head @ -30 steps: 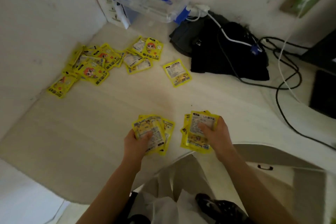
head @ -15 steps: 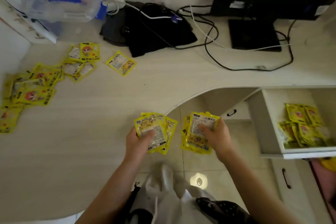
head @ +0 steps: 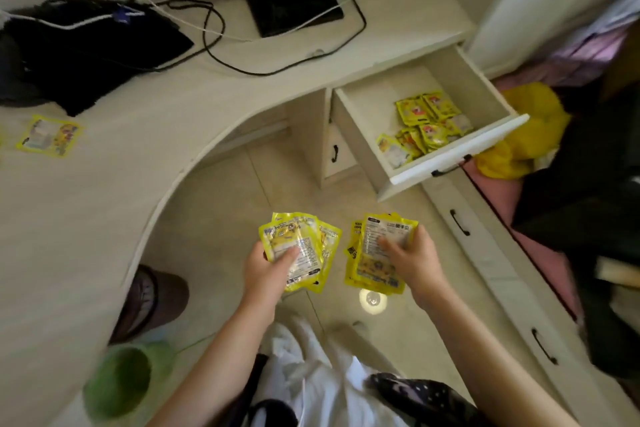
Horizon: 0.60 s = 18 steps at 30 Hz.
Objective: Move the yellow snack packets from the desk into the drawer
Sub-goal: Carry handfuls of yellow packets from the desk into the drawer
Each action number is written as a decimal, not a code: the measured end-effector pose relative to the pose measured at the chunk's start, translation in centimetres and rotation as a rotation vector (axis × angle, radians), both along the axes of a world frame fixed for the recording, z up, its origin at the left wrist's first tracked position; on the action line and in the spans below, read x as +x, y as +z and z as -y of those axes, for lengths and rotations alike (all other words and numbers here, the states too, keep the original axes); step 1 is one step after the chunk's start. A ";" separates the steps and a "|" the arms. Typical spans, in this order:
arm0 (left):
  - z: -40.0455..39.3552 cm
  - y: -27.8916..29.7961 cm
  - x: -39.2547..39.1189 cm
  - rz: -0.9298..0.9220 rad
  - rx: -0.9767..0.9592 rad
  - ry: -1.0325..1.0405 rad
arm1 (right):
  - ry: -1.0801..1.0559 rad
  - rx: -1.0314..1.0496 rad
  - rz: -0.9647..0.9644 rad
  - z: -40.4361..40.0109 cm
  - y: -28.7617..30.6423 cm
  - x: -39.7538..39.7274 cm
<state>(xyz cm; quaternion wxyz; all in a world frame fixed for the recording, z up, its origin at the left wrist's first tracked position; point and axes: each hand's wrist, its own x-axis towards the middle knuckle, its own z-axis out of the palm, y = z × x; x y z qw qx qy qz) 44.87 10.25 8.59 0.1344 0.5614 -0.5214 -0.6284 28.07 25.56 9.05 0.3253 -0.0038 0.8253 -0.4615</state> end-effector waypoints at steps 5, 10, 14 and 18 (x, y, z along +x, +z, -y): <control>-7.7 -0.1 -5.0 0.014 0.000 -0.133 | -0.140 -0.037 0.038 -9.4 -0.5 -2.8; -11.4 0.3 -9.3 0.038 -0.017 -0.238 | -0.250 -0.070 0.060 -14.3 -0.5 -5.5; -12.3 0.5 -13.4 0.045 -0.035 -0.283 | -0.302 -0.087 0.045 -16.1 -0.3 -8.6; -11.9 0.6 -18.4 0.030 -0.043 -0.306 | -0.328 -0.085 0.034 -16.4 -0.4 -12.8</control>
